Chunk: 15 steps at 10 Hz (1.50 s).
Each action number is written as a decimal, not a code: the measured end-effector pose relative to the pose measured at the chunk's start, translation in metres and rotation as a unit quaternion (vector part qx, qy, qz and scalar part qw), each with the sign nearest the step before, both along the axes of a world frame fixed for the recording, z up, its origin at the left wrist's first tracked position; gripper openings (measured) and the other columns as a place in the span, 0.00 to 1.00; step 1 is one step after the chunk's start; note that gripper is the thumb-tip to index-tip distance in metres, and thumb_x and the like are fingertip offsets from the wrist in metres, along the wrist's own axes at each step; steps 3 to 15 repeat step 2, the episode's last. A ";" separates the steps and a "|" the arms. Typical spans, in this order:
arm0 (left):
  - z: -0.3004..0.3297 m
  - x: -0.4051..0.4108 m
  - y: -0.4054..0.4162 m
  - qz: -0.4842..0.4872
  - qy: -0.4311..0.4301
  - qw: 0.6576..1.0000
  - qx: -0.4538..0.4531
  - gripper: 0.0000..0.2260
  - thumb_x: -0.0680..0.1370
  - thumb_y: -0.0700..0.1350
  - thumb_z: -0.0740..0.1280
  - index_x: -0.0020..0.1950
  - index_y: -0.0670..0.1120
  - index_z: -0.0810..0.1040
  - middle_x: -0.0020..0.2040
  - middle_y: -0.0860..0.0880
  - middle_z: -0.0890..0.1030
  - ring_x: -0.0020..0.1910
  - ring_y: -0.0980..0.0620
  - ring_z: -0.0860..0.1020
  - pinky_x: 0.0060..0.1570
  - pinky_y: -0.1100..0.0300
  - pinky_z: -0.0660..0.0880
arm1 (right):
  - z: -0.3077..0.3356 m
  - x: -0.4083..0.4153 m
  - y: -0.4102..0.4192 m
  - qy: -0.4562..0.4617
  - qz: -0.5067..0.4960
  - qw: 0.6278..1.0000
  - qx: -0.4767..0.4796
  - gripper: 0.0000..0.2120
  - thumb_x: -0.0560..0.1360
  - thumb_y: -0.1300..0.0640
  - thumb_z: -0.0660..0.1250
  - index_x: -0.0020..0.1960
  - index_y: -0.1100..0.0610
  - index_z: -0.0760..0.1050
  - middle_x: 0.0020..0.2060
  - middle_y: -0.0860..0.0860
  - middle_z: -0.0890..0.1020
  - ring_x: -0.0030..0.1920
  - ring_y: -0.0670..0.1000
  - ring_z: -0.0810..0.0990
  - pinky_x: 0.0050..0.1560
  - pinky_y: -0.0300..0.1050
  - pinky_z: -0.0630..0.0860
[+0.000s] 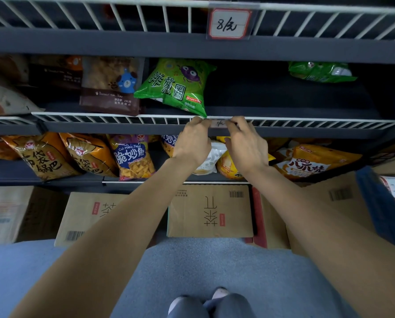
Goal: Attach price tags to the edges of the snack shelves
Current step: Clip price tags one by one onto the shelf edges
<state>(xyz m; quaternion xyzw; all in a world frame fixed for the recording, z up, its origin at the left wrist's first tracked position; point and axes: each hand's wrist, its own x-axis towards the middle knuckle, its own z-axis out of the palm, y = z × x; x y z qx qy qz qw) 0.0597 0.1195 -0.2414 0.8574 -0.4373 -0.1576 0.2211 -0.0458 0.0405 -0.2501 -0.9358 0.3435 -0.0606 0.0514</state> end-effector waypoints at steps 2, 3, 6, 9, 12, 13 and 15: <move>0.019 -0.003 0.014 0.058 0.113 0.991 -0.037 0.16 0.78 0.36 0.59 0.65 0.41 0.73 0.60 0.41 0.76 0.58 0.44 0.76 0.59 0.55 0.73 | 0.019 -0.007 0.007 -0.031 -0.001 0.994 0.101 0.19 0.78 0.60 0.60 0.69 0.57 0.67 0.65 0.53 0.70 0.64 0.55 0.70 0.50 0.51 0.75; 0.019 -0.003 0.014 0.058 0.113 0.991 -0.037 0.16 0.78 0.36 0.59 0.65 0.41 0.73 0.60 0.41 0.76 0.58 0.44 0.76 0.59 0.55 0.73 | 0.019 -0.007 0.007 -0.031 -0.001 0.994 0.101 0.19 0.78 0.60 0.60 0.69 0.57 0.67 0.65 0.53 0.70 0.64 0.55 0.70 0.50 0.51 0.75; 0.019 -0.003 0.014 0.058 0.113 0.991 -0.037 0.16 0.78 0.36 0.59 0.65 0.41 0.73 0.60 0.41 0.76 0.58 0.44 0.76 0.59 0.55 0.73 | 0.019 -0.007 0.007 -0.031 -0.001 0.994 0.101 0.19 0.78 0.60 0.60 0.69 0.57 0.67 0.65 0.53 0.70 0.64 0.55 0.70 0.50 0.51 0.75; 0.019 -0.003 0.014 0.058 0.113 0.991 -0.037 0.16 0.78 0.36 0.59 0.65 0.41 0.73 0.60 0.41 0.76 0.58 0.44 0.76 0.59 0.55 0.73 | 0.019 -0.007 0.007 -0.031 -0.001 0.994 0.101 0.19 0.78 0.60 0.60 0.69 0.57 0.67 0.65 0.53 0.70 0.64 0.55 0.70 0.50 0.51 0.75; 0.019 -0.003 0.014 0.058 0.113 0.991 -0.037 0.16 0.78 0.36 0.59 0.65 0.41 0.73 0.60 0.41 0.76 0.58 0.44 0.76 0.59 0.55 0.73 | 0.019 -0.007 0.007 -0.031 -0.001 0.994 0.101 0.19 0.78 0.60 0.60 0.69 0.57 0.67 0.65 0.53 0.70 0.64 0.55 0.70 0.50 0.51 0.75; 0.019 -0.003 0.014 0.058 0.113 0.991 -0.037 0.16 0.78 0.36 0.59 0.65 0.41 0.73 0.60 0.41 0.76 0.58 0.44 0.76 0.59 0.55 0.73 | 0.019 -0.007 0.007 -0.031 -0.001 0.994 0.101 0.19 0.78 0.60 0.60 0.69 0.57 0.67 0.65 0.53 0.70 0.64 0.55 0.70 0.50 0.51 0.75; 0.019 -0.003 0.014 0.058 0.113 0.991 -0.037 0.16 0.78 0.36 0.59 0.65 0.41 0.73 0.60 0.41 0.76 0.58 0.44 0.76 0.59 0.55 0.73 | 0.019 -0.007 0.007 -0.031 -0.001 0.994 0.101 0.19 0.78 0.60 0.60 0.69 0.57 0.67 0.65 0.53 0.70 0.64 0.55 0.70 0.50 0.51 0.75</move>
